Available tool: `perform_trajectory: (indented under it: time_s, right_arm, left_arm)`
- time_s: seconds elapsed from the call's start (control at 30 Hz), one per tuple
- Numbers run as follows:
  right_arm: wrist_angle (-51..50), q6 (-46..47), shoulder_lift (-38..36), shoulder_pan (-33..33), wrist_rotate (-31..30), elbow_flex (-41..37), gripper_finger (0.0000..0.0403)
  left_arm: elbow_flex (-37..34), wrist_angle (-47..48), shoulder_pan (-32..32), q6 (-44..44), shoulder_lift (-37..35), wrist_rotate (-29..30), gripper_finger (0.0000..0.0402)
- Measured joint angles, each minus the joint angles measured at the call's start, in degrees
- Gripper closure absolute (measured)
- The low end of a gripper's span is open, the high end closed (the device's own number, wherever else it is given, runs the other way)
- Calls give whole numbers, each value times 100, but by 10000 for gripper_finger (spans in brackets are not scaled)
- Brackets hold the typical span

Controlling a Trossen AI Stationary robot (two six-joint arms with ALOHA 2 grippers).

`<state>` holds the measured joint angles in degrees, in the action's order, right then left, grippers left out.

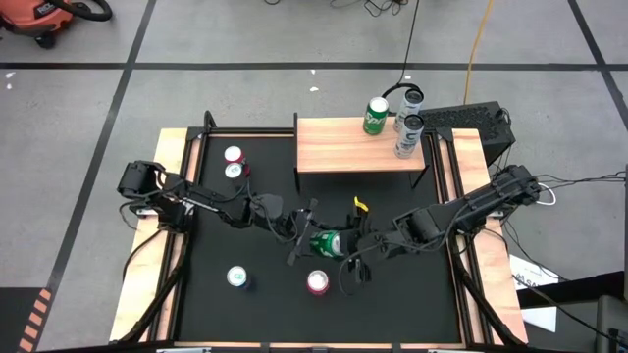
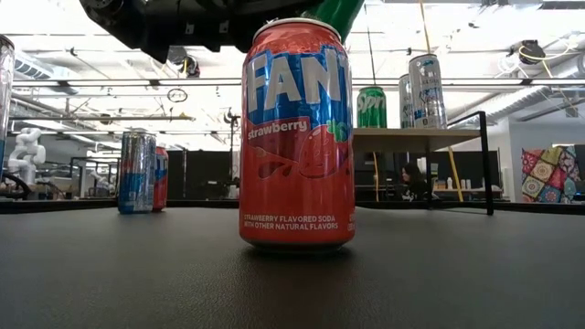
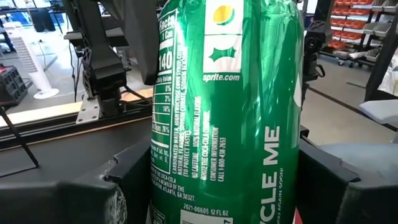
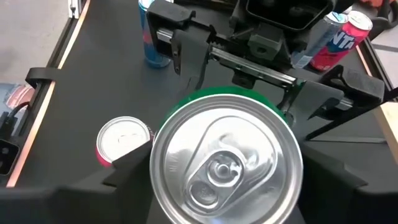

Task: Place canned beverage on shelf
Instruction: Put the green soda can on the shelf

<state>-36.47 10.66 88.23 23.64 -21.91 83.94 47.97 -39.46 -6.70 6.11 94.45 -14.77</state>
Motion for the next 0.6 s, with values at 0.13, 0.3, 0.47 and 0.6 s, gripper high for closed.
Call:
perform_trajectory:
  time_s: [0.13, 0.3, 0.47, 0.6]
  right_arm:
    - [-79, -20, 0, -22, 23, 13, 122]
    - [-1013, 508, 22, -284, 97, 559, 122]
    - [-2316, 754, -8, -839, 133, 1540, 122]
    - [-3120, 655, 12, -1482, 274, 2097, 121]
  left_arm:
    - [0, 27, -13, 15, 0, 244, 113]
    - [25, 174, 48, -101, -27, 1045, 66]
    - [13, 382, 201, -127, -13, 1392, 14]
    - [12, 649, 309, -136, -13, 1569, 6]
